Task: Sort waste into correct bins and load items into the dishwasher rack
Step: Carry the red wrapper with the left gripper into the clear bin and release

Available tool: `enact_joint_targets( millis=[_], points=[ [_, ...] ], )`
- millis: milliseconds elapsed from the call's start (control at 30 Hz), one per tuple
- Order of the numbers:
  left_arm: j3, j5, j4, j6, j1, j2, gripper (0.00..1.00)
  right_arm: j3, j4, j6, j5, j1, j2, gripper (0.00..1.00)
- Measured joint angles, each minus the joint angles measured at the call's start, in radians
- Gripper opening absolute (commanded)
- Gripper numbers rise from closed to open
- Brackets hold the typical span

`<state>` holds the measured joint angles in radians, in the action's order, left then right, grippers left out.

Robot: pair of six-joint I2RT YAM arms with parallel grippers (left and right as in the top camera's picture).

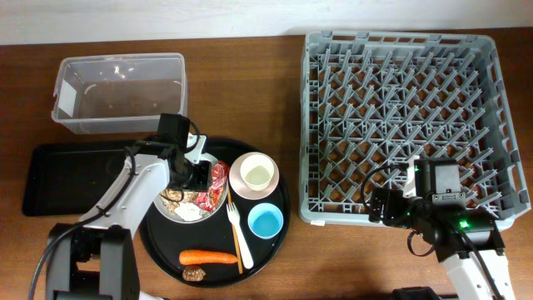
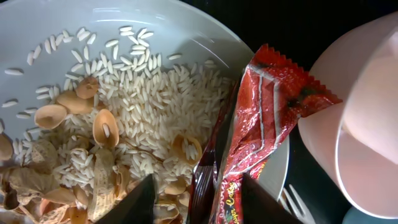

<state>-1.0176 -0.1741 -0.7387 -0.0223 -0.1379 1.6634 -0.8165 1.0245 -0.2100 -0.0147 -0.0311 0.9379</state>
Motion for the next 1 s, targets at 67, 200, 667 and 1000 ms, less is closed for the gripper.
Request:
enact_joint_targets(
  millis=[67, 200, 667, 1000],
  points=[
    [0.0, -0.003, 0.0, 0.003, 0.0, 0.0, 0.06, 0.0, 0.0, 0.0, 0.0, 0.0, 0.0, 0.99],
    [0.0, -0.006, 0.002, 0.002, 0.0, 0.0, 0.0, 0.0, 0.0, 0.0, 0.0, 0.0, 0.0, 0.99],
    [-0.282, 0.182, 0.14, 0.002, 0.048, -0.119, 0.0, 0.0, -0.003, -0.001, 0.0, 0.0, 0.0, 0.99],
    [-0.301, 0.362, 0.459, 0.005, 0.163, -0.029, 0.59, 0.0, 0.002, 0.0, 0.0, 0.0, 0.0, 0.99]
  ],
)
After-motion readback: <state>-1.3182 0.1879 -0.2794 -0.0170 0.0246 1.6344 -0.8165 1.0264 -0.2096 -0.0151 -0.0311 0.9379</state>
